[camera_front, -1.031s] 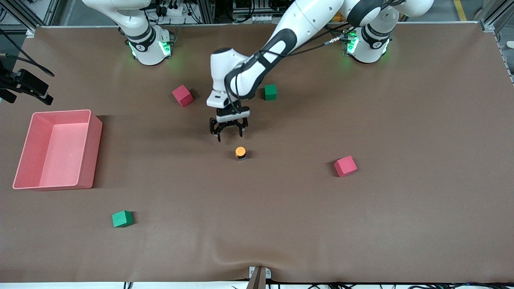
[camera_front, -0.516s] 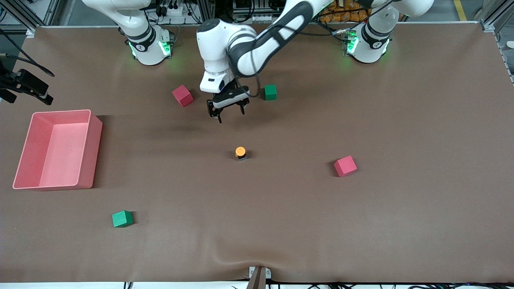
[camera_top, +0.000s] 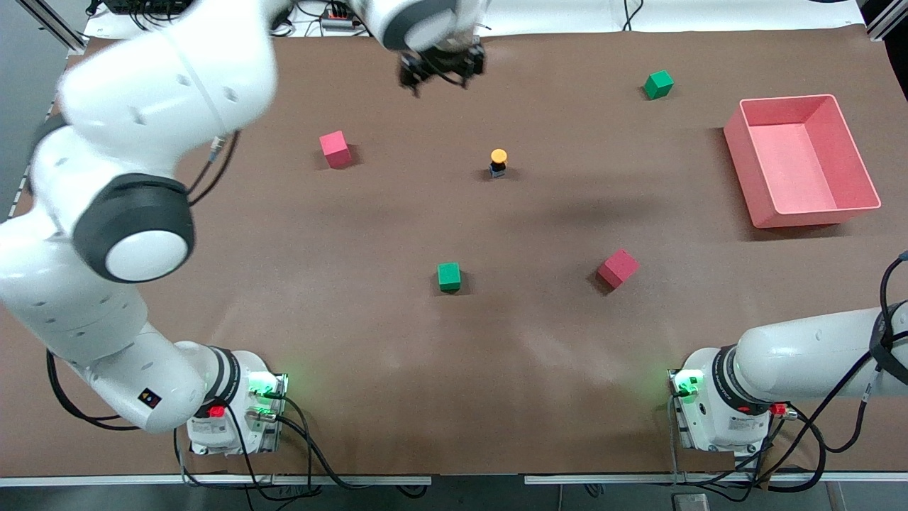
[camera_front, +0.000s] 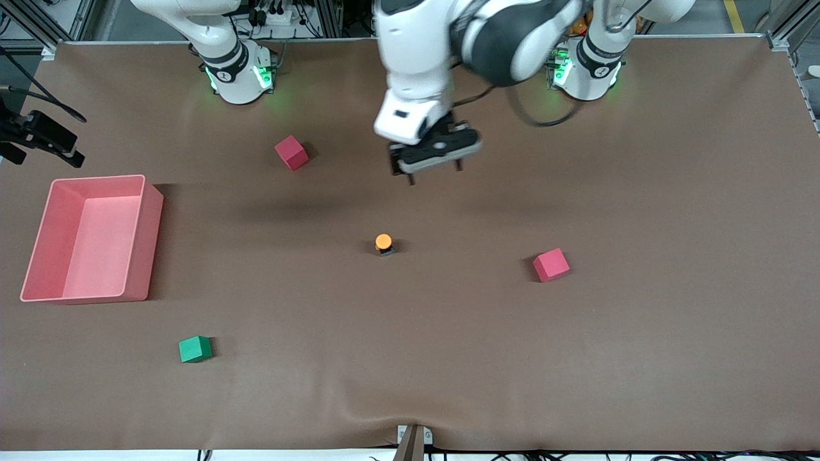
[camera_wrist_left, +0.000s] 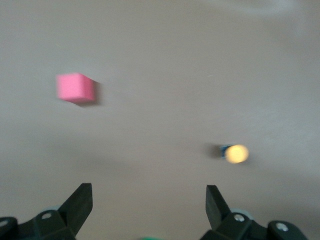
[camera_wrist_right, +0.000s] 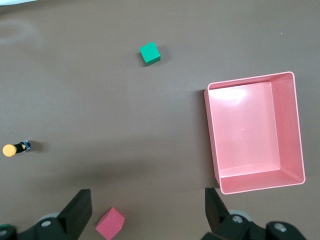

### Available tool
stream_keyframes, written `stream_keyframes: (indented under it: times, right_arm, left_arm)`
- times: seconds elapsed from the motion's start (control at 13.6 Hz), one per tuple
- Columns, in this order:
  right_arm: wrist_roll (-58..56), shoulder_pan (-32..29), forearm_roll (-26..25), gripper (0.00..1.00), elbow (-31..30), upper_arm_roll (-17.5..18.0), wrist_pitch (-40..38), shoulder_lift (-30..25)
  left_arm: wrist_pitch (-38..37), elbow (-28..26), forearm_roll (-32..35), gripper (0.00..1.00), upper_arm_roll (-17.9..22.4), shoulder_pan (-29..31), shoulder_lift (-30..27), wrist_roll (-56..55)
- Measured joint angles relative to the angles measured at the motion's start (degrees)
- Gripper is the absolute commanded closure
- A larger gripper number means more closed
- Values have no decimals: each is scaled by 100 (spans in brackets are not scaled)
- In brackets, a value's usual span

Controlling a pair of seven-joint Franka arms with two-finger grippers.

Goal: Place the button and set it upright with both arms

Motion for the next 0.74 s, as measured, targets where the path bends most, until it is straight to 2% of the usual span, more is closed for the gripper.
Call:
stream_keyframes:
  times: [0.29, 0.74]
  right_arm:
    - [0, -2, 0, 0, 0, -8, 0, 0]
    - [-2, -1, 0, 0, -1, -7, -1, 0]
  left_arm:
    - [-803, -27, -493, 0, 8, 975, -680, 1590]
    - [-994, -177, -956, 0, 5, 2081, -1171, 2929]
